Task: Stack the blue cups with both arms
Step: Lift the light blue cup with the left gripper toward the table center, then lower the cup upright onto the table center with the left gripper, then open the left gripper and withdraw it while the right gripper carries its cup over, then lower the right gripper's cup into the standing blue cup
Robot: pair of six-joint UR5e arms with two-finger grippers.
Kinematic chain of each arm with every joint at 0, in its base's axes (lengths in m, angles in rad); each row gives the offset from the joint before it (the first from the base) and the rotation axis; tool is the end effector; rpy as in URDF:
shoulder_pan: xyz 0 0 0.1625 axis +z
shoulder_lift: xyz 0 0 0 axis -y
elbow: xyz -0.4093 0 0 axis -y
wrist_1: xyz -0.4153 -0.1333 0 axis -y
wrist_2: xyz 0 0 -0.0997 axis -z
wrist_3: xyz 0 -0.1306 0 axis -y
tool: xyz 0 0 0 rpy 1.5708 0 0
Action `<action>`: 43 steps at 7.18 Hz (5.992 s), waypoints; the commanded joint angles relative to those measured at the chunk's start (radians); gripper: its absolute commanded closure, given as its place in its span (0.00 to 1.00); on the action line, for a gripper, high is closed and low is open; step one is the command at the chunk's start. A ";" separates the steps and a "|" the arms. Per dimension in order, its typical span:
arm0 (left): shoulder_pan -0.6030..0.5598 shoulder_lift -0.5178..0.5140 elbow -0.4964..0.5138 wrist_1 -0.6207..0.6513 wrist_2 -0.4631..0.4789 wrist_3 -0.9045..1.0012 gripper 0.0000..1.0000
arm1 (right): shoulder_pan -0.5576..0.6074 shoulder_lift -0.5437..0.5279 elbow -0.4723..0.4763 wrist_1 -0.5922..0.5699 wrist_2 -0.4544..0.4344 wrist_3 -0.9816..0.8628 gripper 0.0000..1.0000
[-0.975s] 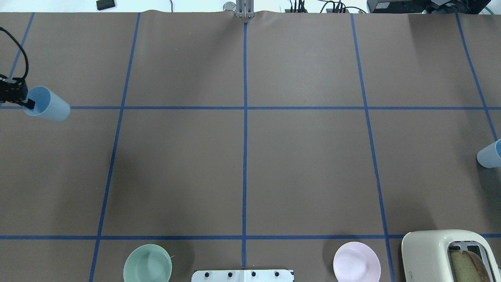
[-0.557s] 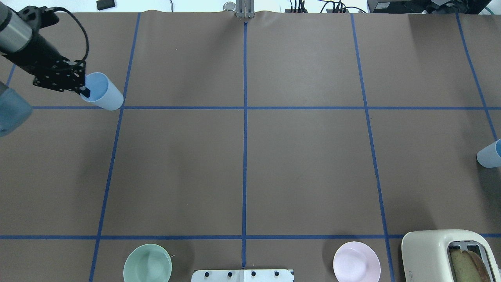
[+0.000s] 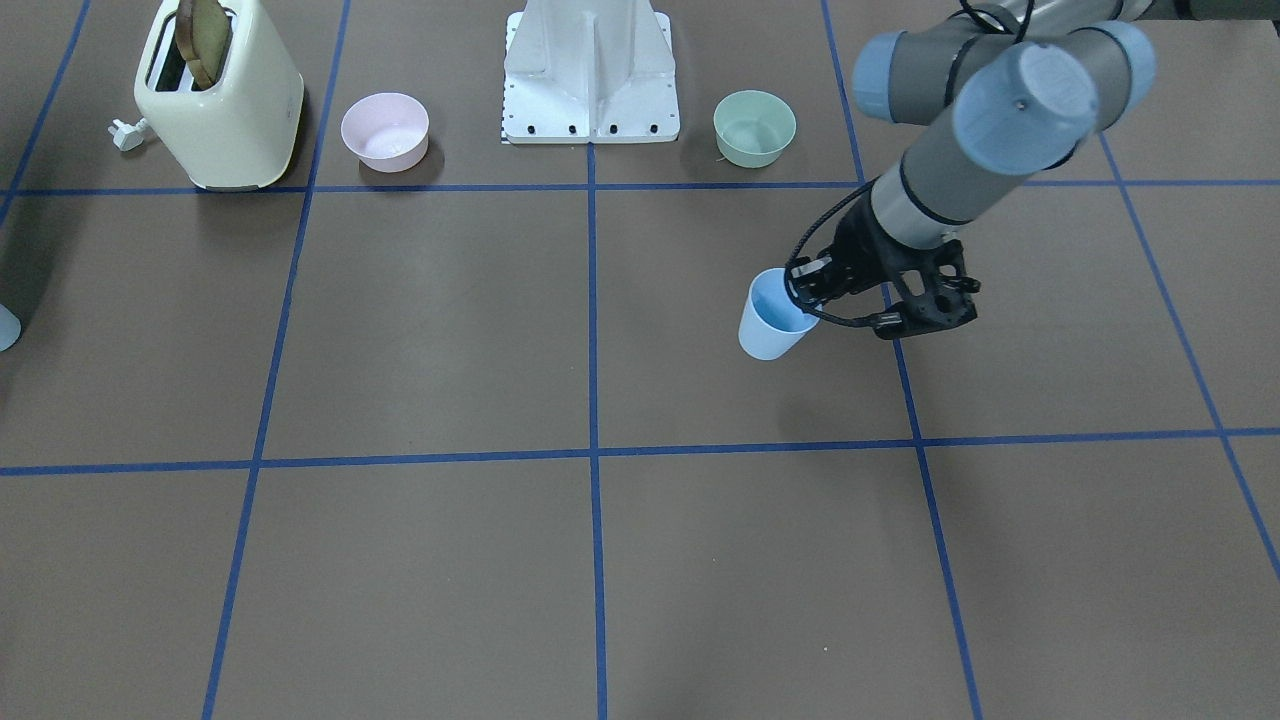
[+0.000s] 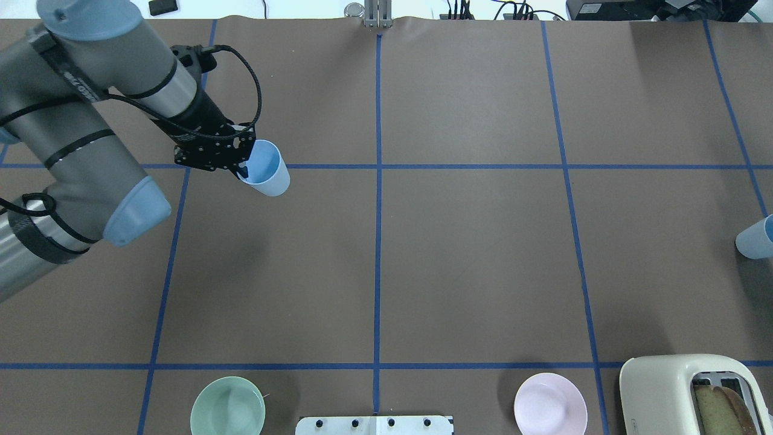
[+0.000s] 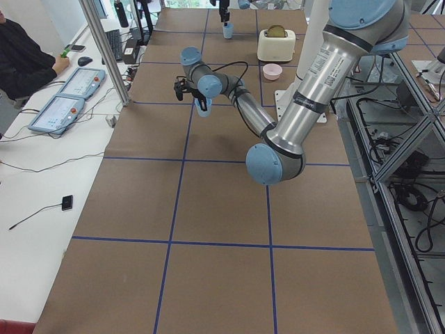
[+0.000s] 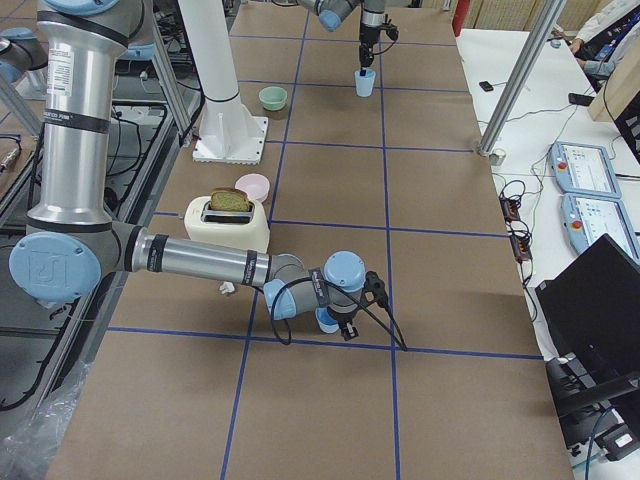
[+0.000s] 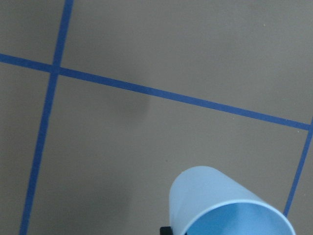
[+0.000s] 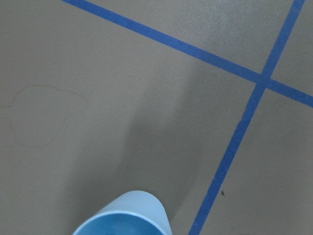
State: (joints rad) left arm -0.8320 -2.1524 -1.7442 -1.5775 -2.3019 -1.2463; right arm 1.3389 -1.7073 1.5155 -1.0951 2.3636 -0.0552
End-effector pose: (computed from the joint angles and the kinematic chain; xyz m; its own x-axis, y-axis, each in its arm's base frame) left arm 0.4148 -0.5238 0.2214 0.5384 -0.2386 -0.8082 0.0721 0.9686 -0.2379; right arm -0.0696 -0.4700 0.7072 0.6241 -0.4065 0.6673 0.2554 0.9132 0.3174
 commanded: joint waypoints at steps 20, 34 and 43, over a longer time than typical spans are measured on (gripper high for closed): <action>0.260 -0.213 0.270 -0.168 0.223 -0.208 0.88 | 0.038 0.112 0.073 -0.104 0.106 0.006 1.00; -0.036 -0.005 0.080 -0.006 0.107 0.322 0.03 | -0.547 0.690 0.325 -0.486 -0.194 0.939 1.00; -0.119 0.151 0.064 -0.019 0.119 0.567 0.03 | -0.750 0.896 0.204 -0.488 -0.406 1.146 1.00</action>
State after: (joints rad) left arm -0.9505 -2.0025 -1.6798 -1.5967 -2.1833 -0.6804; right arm 0.5918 -0.8146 1.7223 -1.5837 1.9612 1.0902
